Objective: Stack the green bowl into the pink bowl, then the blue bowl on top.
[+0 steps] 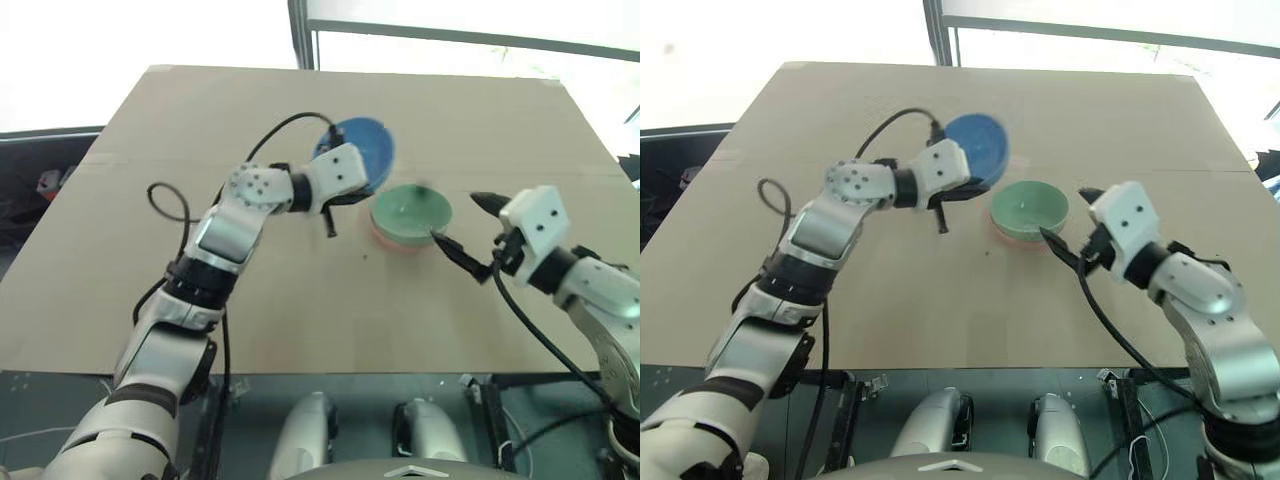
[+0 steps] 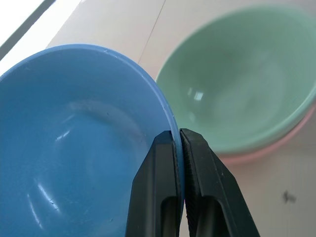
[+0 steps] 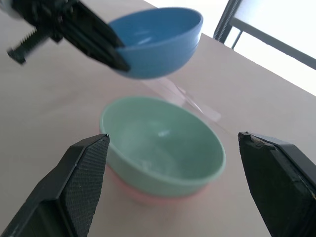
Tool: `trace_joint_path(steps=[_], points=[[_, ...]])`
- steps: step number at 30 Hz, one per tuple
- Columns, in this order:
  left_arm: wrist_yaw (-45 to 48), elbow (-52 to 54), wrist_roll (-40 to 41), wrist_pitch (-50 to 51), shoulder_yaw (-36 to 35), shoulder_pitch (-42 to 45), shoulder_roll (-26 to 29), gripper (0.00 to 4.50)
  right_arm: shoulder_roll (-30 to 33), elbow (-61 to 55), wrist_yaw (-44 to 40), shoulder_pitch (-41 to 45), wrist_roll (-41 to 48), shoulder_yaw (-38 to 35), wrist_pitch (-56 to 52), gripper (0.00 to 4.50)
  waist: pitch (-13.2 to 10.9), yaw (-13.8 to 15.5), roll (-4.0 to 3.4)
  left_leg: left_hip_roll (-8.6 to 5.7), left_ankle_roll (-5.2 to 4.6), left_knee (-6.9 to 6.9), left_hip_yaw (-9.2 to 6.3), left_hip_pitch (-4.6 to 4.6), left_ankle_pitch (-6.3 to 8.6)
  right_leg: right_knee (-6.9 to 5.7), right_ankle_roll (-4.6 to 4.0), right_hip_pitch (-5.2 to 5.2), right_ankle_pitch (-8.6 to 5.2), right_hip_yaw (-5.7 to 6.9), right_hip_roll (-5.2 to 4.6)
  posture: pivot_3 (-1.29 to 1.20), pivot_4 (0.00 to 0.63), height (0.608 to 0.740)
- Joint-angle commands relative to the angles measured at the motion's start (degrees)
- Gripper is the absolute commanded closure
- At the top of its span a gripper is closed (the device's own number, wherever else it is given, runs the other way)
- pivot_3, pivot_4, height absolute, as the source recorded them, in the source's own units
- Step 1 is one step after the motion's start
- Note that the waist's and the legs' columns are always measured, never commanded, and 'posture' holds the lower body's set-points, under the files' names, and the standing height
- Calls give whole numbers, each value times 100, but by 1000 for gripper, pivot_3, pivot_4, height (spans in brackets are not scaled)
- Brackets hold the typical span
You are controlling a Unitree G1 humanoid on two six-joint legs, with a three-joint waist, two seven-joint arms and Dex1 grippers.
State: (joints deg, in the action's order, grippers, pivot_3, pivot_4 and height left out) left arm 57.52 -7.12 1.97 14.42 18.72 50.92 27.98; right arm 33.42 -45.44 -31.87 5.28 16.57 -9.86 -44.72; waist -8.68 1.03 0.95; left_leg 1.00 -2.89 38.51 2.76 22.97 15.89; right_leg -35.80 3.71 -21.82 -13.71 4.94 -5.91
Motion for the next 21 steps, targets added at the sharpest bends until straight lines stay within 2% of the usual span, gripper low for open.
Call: trace_joint_path(steps=[1, 5, 9, 12, 13, 14, 15, 18, 21], points=[[535, -24, 184, -361, 103, 343, -119, 4500, 88, -554, 131, -388, 17, -462, 17, 76, 0, -8, 0, 0, 0, -1, 0, 0, 0, 0, 0, 0, 0, -1, 0, 0, 150, 740], [1278, -440, 379, -658, 227, 535, -319, 4500, 59, -851, 300, -888, -5, -772, -24, 76, 1, -22, -1, 0, -1, 3, 6, -11, 0, 1, 1, 0, -1, -12, 0, 0, 150, 740], [1460, -872, 281, -980, 265, 617, -520, 3079, 103, -1033, 382, -1307, -58, -980, -48, 0, 1, -17, 0, 3, -2, 8, 6, -15, 0, 1, 0, 0, -1, -17, 3, 0, 150, 740], [1359, -1038, 186, -1155, 214, 642, -618, 1953, 126, -1160, 345, -1694, -28, -1197, -37, 0, 1, -1, 1, 2, -4, 10, 4, -10, 2, 2, 0, 0, -1, -17, 2, 0, 150, 740], [1270, -1071, 152, -1219, 174, 641, -640, 1773, 136, -1192, 320, -1807, -16, -1262, -21, 0, 1, 8, 1, 1, -6, 10, 3, -9, 3, 2, 0, 0, -1, -16, 2, 0, 150, 740], [1157, -1102, 152, -1195, 100, 644, -669, 1220, 127, -1219, 307, -1893, 20, -1327, -19, 0, 1, 10, 1, 0, -8, 11, 2, -7, 4, 1, 0, 0, -1, -15, 1, 0, 150, 740], [1097, -1103, 214, -1140, -6, 635, -674, 981, 127, -1232, 290, -1951, 58, -1365, -11, 0, 1, 4, 2, -1, -9, 10, 3, -7, 5, 1, 1, 0, -1, -15, 0, 0, 150, 740], [1179, -912, 782, -528, -439, 512, -642, 981, 122, -1219, 243, -2016, 163, -1432, 62, 0, 1, -16, 2, 0, -10, 12, 3, -8, 5, 2, 1, 1, -1, -17, 0, 0, 150, 740], [825, -725, 1239, -689, -1114, 101, -655, 981, 109, -1166, 130, -2037, 305, -1451, 211, 0, 2, -34, 0, 20, -10, 13, 5, -15, 5, 1, 0, 0, -1, -21, 2, 0, 150, 740]])
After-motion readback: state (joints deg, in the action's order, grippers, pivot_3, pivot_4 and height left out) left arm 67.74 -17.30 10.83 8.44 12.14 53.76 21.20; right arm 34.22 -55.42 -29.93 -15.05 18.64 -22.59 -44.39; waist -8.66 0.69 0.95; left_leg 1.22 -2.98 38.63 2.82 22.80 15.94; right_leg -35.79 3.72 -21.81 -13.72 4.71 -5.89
